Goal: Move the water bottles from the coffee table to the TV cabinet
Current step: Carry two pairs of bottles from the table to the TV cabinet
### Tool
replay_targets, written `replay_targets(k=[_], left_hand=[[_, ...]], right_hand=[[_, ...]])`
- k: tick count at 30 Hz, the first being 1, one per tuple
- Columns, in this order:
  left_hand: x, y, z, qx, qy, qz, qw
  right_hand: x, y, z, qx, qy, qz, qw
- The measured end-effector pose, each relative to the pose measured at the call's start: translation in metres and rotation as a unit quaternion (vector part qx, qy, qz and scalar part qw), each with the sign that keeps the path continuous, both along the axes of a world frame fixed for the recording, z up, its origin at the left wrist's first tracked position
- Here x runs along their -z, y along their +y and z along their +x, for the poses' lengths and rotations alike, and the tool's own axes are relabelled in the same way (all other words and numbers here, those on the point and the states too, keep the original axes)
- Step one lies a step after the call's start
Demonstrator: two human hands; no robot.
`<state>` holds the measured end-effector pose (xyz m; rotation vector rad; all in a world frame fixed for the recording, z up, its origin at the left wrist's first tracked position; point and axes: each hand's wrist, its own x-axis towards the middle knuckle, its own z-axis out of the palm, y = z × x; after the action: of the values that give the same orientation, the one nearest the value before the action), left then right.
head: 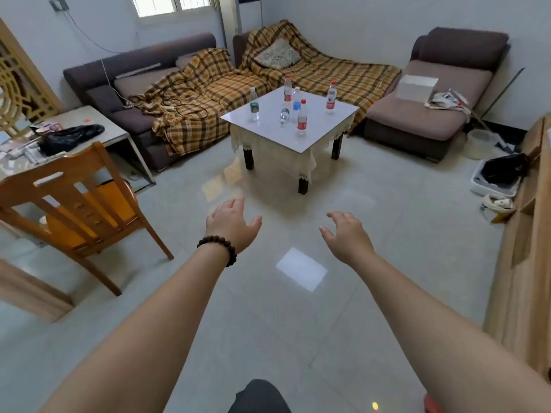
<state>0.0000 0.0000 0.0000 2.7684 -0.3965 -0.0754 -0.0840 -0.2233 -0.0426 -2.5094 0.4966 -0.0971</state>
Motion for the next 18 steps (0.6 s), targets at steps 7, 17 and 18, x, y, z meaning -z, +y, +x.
replay_targets(k=[7,17,18], left_hand=[[0.026,0.009,0.055,-0.024,0.017,0.01,1.0],[0.074,0.001,0.228,-0.016,0.073,0.028,0.997],[0.075,0.0,0.247,-0.014,0.081,0.027,0.996]], right_hand=[[0.031,0.005,0.054,-0.016,0.045,0.001,0.999],[0.062,0.003,0.232,-0.01,0.085,-0.004,0.996],[0.061,0.004,0.252,-0.008,0.088,-0.006,0.996]])
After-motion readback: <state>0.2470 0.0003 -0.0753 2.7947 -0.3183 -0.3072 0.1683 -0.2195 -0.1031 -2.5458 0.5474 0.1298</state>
